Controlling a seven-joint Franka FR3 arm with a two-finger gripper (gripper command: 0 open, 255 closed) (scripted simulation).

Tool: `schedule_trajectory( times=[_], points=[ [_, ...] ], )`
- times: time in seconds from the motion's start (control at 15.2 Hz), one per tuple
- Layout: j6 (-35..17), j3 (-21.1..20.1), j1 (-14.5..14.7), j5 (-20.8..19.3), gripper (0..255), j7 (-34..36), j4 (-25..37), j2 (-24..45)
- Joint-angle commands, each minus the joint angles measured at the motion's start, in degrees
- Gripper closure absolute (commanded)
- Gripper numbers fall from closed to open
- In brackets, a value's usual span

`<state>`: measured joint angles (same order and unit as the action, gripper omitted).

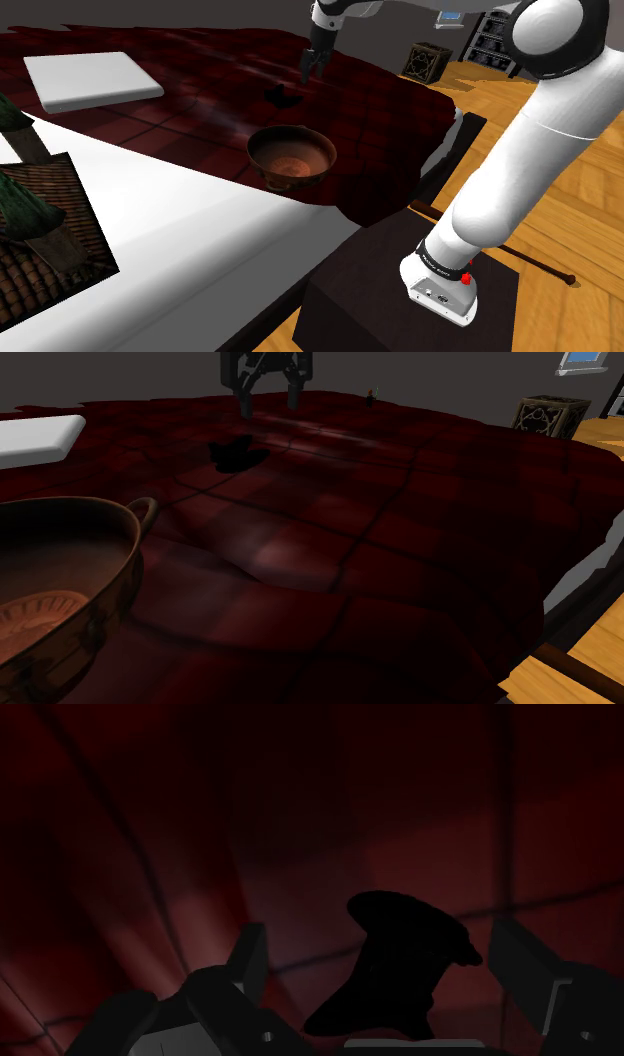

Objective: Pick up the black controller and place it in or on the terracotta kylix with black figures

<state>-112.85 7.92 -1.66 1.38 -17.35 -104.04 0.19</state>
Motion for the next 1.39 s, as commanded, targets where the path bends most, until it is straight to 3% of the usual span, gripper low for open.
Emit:
schedule_trajectory(
  times=[0.0,0.13,0.66,1.12,1.19,1.32],
  points=[
    [0.7,0.4,-0.4,1.1,0,-1.2,5.9,5.0],
    [1.2,0.6,-0.9,1.9,0,-2.1,10.2,8.7],
    [-4.0,0.4,-0.9,2.3,0,-2.3,6.6,10.3],
    [-4.0,0.4,-0.9,2.3,0,-2.3,6.6,10.3],
    [-4.0,0.4,-0.9,2.3,255,-2.3,6.6,10.3],
    [-4.0,0.4,-0.9,2.3,255,-2.3,6.6,10.3]
  ],
)
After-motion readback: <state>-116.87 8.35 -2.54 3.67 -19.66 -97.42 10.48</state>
